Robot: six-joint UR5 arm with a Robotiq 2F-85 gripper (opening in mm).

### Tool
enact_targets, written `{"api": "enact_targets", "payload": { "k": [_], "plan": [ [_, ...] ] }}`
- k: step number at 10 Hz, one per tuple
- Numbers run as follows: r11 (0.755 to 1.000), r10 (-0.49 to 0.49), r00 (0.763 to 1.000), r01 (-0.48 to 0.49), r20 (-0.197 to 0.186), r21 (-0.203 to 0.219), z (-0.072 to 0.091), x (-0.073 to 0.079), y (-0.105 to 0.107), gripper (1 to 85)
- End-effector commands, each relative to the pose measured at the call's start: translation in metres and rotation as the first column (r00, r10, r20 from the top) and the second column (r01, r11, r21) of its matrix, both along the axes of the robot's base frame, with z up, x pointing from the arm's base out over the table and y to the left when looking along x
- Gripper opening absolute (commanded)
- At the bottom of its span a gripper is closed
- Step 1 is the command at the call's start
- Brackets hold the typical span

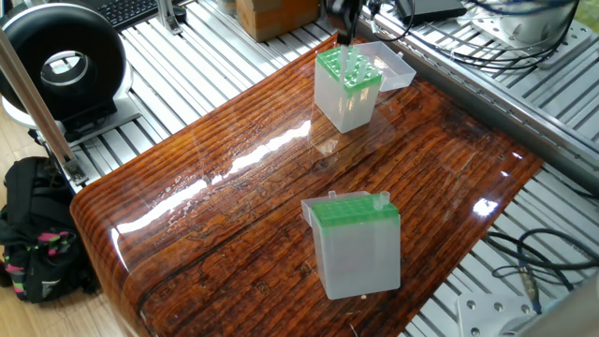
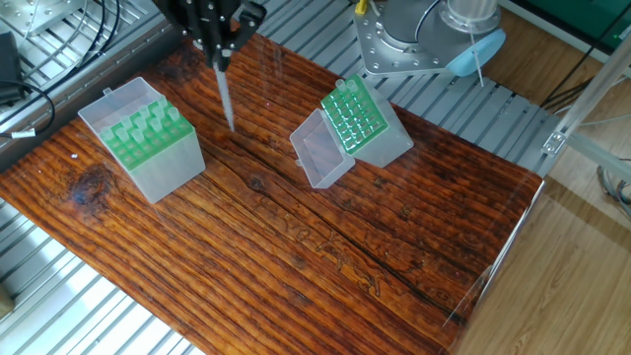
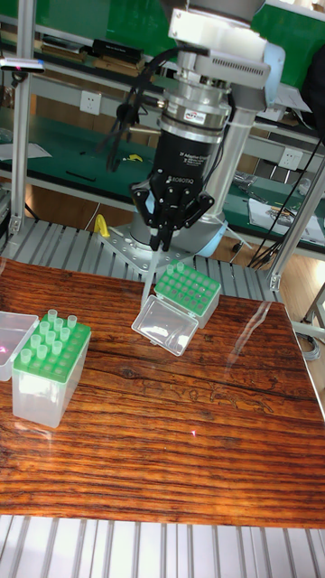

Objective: Transfer all large pipette tips from one holder to another

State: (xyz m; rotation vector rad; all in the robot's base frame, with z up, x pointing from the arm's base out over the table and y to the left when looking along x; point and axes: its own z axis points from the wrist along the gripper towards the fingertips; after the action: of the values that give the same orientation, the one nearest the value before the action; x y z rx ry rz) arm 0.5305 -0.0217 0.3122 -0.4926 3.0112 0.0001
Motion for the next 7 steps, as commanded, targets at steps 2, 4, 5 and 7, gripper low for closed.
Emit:
{"api": "enact_targets", "payload": {
  "k": [2,4,5,7],
  "plan": [
    [0.999,0.050,0.999,-0.050,0.014,-0.001,0.029,0.054,-0.034,2.7],
    [0.996,0.083,0.997,-0.083,0.000,0.013,0.032,0.066,-0.045,2.7],
    [0.995,0.101,0.995,-0.101,0.010,-0.006,0.028,0.074,-0.053,2.7],
    [0.990,0.136,0.990,-0.135,0.027,-0.031,0.017,0.094,-0.069,2.7]
  ]
}}
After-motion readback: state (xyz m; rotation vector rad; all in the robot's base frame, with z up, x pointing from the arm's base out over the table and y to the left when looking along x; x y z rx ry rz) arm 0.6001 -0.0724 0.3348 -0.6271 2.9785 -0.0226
